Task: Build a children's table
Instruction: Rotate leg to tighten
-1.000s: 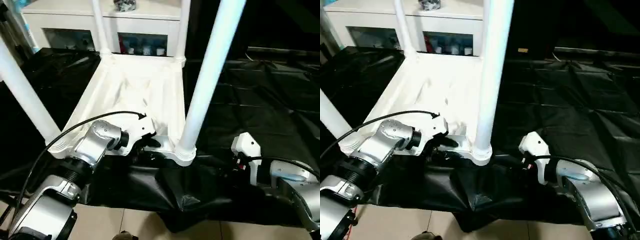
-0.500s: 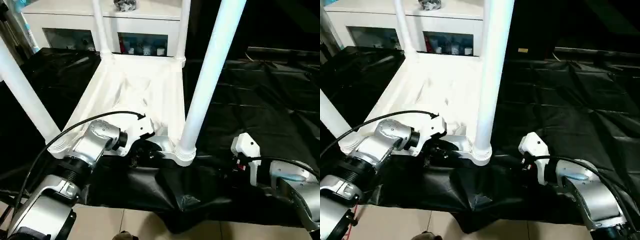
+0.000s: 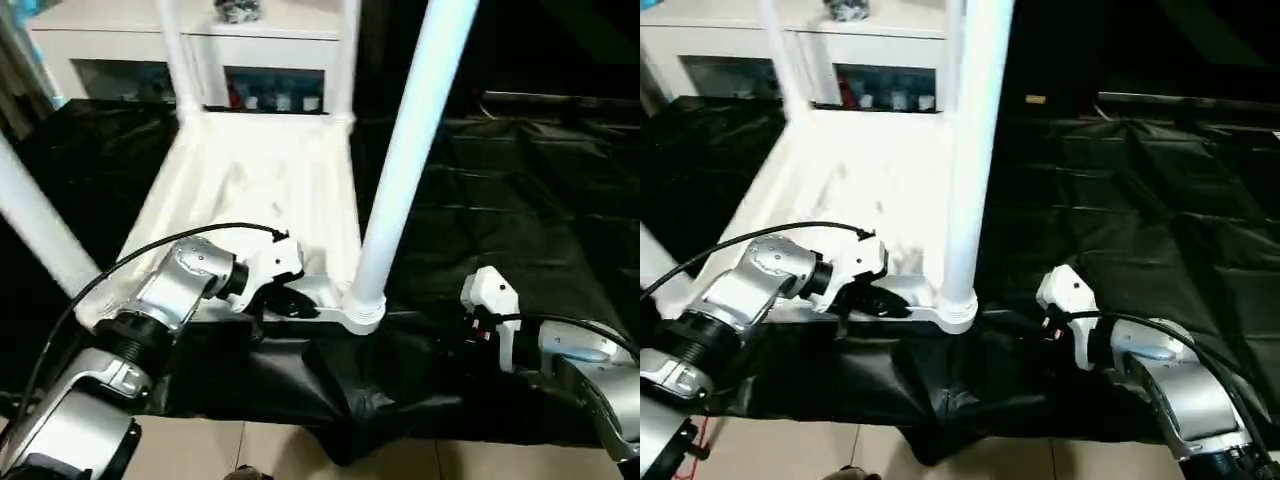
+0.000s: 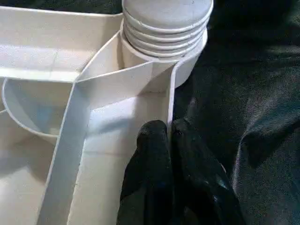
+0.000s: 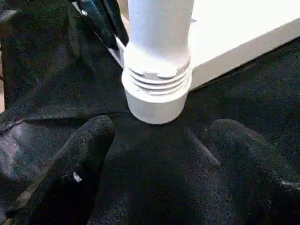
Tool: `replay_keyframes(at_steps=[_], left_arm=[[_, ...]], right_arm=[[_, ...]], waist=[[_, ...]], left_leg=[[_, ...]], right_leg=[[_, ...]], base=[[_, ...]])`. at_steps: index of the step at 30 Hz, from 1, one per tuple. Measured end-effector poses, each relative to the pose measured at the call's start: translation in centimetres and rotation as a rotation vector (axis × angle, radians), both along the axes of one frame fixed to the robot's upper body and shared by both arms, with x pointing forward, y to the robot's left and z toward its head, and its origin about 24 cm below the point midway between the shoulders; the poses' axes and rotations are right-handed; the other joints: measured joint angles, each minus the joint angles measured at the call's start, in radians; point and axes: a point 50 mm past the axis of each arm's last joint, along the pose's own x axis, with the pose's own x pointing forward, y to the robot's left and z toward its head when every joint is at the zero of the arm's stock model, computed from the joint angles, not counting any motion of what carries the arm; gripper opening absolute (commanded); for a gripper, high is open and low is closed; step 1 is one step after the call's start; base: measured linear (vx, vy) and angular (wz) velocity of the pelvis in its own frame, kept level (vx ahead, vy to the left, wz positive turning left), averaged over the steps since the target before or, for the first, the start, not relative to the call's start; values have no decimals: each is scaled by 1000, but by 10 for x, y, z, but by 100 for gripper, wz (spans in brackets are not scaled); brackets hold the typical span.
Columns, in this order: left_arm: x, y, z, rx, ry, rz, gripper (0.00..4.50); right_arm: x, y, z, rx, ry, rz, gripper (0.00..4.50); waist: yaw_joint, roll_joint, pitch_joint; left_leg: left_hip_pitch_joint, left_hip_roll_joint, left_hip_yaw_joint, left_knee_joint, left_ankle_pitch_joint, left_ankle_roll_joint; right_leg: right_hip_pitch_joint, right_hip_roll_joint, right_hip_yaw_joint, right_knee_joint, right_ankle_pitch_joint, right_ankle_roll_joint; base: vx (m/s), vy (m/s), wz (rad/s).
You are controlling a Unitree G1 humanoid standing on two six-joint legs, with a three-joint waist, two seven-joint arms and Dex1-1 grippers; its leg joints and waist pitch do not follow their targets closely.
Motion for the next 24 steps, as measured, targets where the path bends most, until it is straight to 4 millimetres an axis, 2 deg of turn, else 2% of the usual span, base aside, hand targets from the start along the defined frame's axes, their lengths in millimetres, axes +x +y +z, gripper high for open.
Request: replay_keyframes(at_steps=[4, 7, 8, 12, 13, 17, 22, 24], left_arm=[[-3, 0, -2, -45, 48, 80, 5], [-8, -9, -5, -80, 61, 132, 5], [-12, -11, -6, -88, 57, 147, 2], [-21, -17, -8, -92, 28, 176, 0], [-22, -18, -8, -87, 18, 182, 0], [-26, -22, -8, -75, -12, 203, 0], [-27, -26, -8, -70, -43, 203, 0], [-27, -26, -8, -68, -37, 207, 47]], right_arm=[[5, 4, 0, 26, -13, -23, 379], [14, 10, 0, 62, -31, -85, 379], [17, 12, -2, 76, -29, -110, 396], [19, 17, -6, 98, -17, -135, 423], [19, 20, -6, 102, -18, -127, 442], [25, 31, -6, 97, -34, -109, 447], [34, 34, -5, 79, -61, -105, 447], [35, 36, -4, 79, -62, -93, 450]], waist=[[-5, 0, 0], [-9, 0, 0], [-11, -1, 0], [-7, -2, 0], [-7, -3, -1], [-6, -10, -1], [-2, -13, -1], [-2, -13, -1]], left_leg=[[0, 0, 0, 0, 0, 0], [0, 0, 1, 0, 0, 0], [0, 0, 1, -1, 0, 0], [0, 0, 1, -2, 0, 0], [0, 0, 1, -2, 0, 0], [1, 0, 1, -2, 0, 0], [1, 0, 2, -2, 0, 0], [1, 0, 2, -2, 0, 0]], right_leg=[[0, 0, 0, 0, 0, 0], [-1, 0, 0, -1, 0, 0], [-1, 0, 0, -1, 0, 0], [0, 0, 0, -2, 0, 0], [0, 0, 0, -2, 0, 0], [1, 0, 0, -2, 0, -1], [3, 0, 0, -5, 1, -2], [2, 0, 0, -5, 1, -2]], base=[[0, 0, 0], [0, 0, 0], [0, 0, 0], [0, 0, 0], [0, 0, 0], [0, 0, 0], [0, 0, 0], [0, 0, 0]])
